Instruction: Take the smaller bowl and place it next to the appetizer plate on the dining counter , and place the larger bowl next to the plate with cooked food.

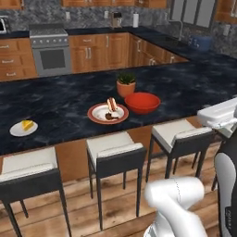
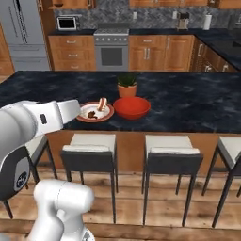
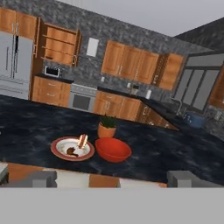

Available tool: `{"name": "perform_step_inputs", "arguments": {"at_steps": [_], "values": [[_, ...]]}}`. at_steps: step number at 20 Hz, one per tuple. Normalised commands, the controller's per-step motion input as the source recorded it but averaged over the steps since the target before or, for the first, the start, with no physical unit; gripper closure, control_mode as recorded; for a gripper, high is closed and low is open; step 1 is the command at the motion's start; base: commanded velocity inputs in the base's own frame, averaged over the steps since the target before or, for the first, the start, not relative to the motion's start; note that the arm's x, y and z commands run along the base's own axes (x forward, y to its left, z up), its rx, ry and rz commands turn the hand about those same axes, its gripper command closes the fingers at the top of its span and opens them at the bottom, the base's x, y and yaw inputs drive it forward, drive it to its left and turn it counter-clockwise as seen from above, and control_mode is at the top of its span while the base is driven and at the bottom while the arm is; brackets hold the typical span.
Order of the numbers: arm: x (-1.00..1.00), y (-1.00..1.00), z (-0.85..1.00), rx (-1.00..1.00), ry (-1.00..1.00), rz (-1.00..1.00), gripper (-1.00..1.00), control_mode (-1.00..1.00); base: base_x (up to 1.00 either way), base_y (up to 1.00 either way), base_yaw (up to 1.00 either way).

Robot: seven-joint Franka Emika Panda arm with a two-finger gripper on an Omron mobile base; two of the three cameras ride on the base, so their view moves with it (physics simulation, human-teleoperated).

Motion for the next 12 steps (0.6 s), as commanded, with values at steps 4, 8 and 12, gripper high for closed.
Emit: {"name": "perform_step_inputs", "arguments": {"at_steps": [4, 8, 12], "values": [[0.00, 0.00, 0.00, 0.00, 0.00, 0.00, -1.00, 1.00, -0.03, 1.00, 0.12], [0.00, 0.00, 0.00, 0.00, 0.00, 0.00, -1.00, 1.00, 0.01, 1.00, 0.06], [0.00, 0.00, 0.00, 0.00, 0.00, 0.00, -1.00, 1.00, 0.11, 1.00, 0.00]]}}
